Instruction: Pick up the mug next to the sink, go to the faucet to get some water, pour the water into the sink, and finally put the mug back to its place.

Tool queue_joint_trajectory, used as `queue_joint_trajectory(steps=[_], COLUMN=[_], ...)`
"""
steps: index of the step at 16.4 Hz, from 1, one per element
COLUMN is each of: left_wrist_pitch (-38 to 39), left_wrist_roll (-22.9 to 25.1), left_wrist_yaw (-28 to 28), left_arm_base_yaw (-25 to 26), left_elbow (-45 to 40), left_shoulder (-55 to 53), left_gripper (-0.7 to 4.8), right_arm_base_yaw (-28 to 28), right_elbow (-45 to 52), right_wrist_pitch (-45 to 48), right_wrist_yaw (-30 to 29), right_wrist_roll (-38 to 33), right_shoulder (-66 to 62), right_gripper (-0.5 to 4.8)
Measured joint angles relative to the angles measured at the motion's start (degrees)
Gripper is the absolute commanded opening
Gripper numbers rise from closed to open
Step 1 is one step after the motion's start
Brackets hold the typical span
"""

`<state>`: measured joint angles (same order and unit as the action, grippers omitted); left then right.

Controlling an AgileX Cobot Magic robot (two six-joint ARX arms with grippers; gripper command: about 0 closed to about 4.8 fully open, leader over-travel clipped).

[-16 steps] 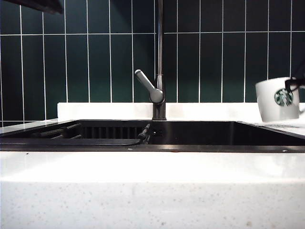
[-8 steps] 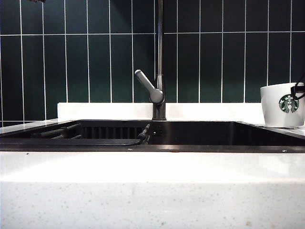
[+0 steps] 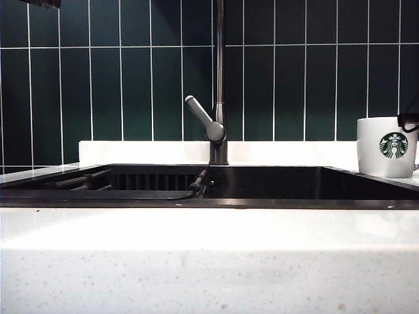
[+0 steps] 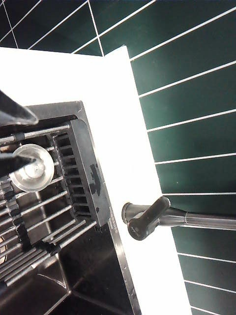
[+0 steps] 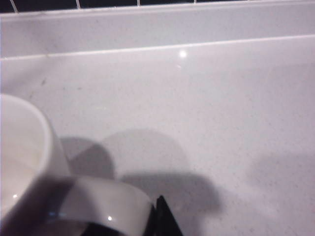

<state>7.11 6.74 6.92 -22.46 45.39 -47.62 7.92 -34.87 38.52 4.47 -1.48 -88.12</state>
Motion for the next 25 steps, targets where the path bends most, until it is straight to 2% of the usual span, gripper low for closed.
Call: queue_joint_trajectory(steps=[4,5,6,7,8,10,17,21,25], left_wrist_pitch=[1.3,1.8,2.1,2.5,3.5,6.5,16.0,21.4,21.5], left_wrist_roll=[0.0,0.0,0.0,0.0,0.0,0.0,0.0,-0.4,-2.6], left_wrist_yaw=[-0.1,-0.1,-0.1,-0.2,-0.8,-4.2,-4.3,-5.9,-7.9], left_arm_base_yaw=[0.0,0.0,0.0,0.0,0.0,0.0,0.0,0.0,0.0], left_elbow=[0.0,0.0,0.0,0.0,0.0,0.0,-0.2,-3.4,-3.4], left_shoulder=[0.1,0.1,0.1,0.1,0.3,1.8,11.2,18.9,20.1], left_gripper=[0.79,0.79,0.73,0.09,-0.06,-0.06,-0.06,-0.06,-0.06], right_arm_base_yaw=[0.0,0.0,0.0,-0.3,-0.9,-2.5,-5.2,-5.5,-9.3], right_elbow=[0.0,0.0,-0.1,0.0,0.0,0.0,0.0,0.0,0.0], right_wrist_pitch=[-6.8,-8.0,-11.0,-14.3,-16.5,-20.2,-37.4,-45.4,-59.0], right_wrist_yaw=[-0.4,-0.5,-1.2,-1.4,-1.6,-1.7,-1.9,-1.9,-1.9], right_wrist_roll=[0.0,0.0,0.0,0.0,0.0,0.0,0.0,-0.1,-0.5], right_shoulder=[4.0,4.7,5.3,6.6,8.5,14.6,30.8,42.2,53.7], right_gripper=[1.08,1.0,0.69,0.48,0.47,0.4,0.39,0.4,0.4])
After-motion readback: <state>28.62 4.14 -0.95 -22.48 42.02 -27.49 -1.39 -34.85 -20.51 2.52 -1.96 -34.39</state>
